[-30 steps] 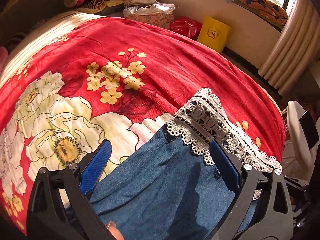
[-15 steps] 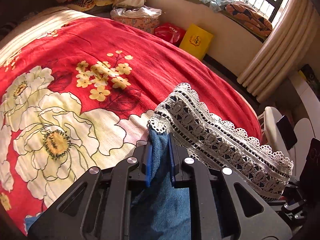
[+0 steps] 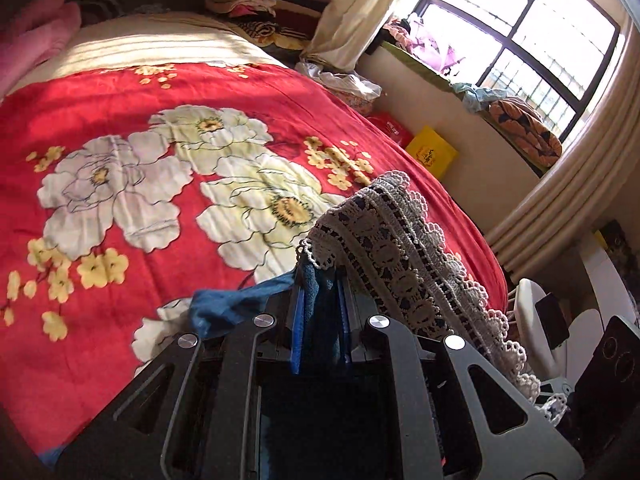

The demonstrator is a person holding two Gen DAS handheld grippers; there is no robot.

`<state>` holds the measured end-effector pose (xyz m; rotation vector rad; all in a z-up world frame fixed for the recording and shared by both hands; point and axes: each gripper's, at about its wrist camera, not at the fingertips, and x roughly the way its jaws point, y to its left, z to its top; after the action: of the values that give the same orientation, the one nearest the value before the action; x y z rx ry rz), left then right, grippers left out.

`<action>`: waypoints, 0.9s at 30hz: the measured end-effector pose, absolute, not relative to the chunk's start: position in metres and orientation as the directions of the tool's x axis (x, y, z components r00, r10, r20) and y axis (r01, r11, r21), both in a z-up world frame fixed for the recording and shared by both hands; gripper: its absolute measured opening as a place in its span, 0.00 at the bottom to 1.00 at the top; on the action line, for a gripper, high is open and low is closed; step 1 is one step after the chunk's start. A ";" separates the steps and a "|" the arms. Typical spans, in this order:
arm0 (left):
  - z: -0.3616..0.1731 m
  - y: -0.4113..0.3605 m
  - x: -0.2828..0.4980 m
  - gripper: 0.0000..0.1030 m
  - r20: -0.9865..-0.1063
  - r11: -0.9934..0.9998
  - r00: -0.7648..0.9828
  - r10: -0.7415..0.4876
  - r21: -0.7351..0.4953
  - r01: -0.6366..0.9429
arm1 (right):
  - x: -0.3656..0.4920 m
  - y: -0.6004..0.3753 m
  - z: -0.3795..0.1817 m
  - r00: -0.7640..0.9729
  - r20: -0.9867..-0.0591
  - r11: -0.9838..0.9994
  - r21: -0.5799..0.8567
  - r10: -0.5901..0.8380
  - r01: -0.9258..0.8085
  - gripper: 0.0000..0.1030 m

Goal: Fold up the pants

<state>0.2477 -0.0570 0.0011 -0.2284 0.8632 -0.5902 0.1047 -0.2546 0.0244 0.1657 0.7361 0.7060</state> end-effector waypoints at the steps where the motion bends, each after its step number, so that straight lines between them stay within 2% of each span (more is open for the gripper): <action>1: -0.004 -0.045 0.245 0.16 -0.640 0.814 0.503 -0.581 -0.453 0.363 | 0.101 -0.241 0.019 0.510 -0.584 0.763 0.349 0.632 -0.544 0.21; 2: -0.008 -0.032 0.242 0.32 -0.625 0.800 0.501 -0.599 -0.501 0.331 | 0.098 -0.230 0.015 0.498 -0.601 0.761 0.326 0.625 -0.561 0.21; 4: -0.014 -0.007 0.234 0.47 -0.592 0.777 0.521 -0.614 -0.570 0.268 | 0.090 -0.212 0.005 0.473 -0.636 0.753 0.282 0.611 -0.594 0.24; 6: -0.016 0.012 0.225 0.48 -0.567 0.751 0.530 -0.631 -0.618 0.232 | 0.084 -0.197 -0.002 0.454 -0.657 0.743 0.254 0.602 -0.619 0.24; 10: -0.018 0.032 0.209 0.71 -0.510 0.681 0.519 -0.686 -0.702 0.209 | 0.075 -0.177 -0.012 0.438 -0.684 0.732 0.208 0.583 -0.649 0.24; 11: -0.018 0.033 0.207 0.74 -0.498 0.663 0.511 -0.701 -0.719 0.209 | 0.073 -0.173 -0.013 0.439 -0.687 0.729 0.195 0.579 -0.656 0.24; 14: -0.018 0.034 0.203 0.78 -0.489 0.659 0.523 -0.698 -0.725 0.202 | 0.068 -0.167 -0.015 0.442 -0.692 0.727 0.176 0.571 -0.664 0.29; 16: -0.018 0.038 0.202 0.82 -0.445 0.614 0.530 -0.722 -0.766 0.192 | 0.064 -0.163 -0.016 0.424 -0.692 0.708 0.179 0.584 -0.683 0.45; 18: -0.018 0.041 0.200 0.86 -0.394 0.561 0.535 -0.747 -0.806 0.189 | 0.059 -0.159 -0.016 0.411 -0.697 0.691 0.167 0.587 -0.703 0.52; 21: -0.018 0.033 0.203 0.87 -0.434 0.594 0.525 -0.732 -0.785 0.179 | 0.056 -0.161 -0.013 0.398 -0.686 0.669 0.174 0.609 -0.723 0.52; 23: -0.019 0.027 0.206 0.87 -0.464 0.619 0.514 -0.721 -0.764 0.179 | 0.060 -0.175 -0.003 0.377 -0.652 0.650 0.237 0.657 -0.722 0.52; 27: -0.024 0.019 0.216 0.84 -0.495 0.636 0.485 -0.721 -0.750 0.181 | 0.090 -0.224 0.022 0.466 -0.573 0.706 0.316 0.674 -0.633 0.51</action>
<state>0.2163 0.0188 -0.0235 -0.6863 0.9050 -0.6046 0.0896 -0.2236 0.0222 0.0619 0.7315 0.8034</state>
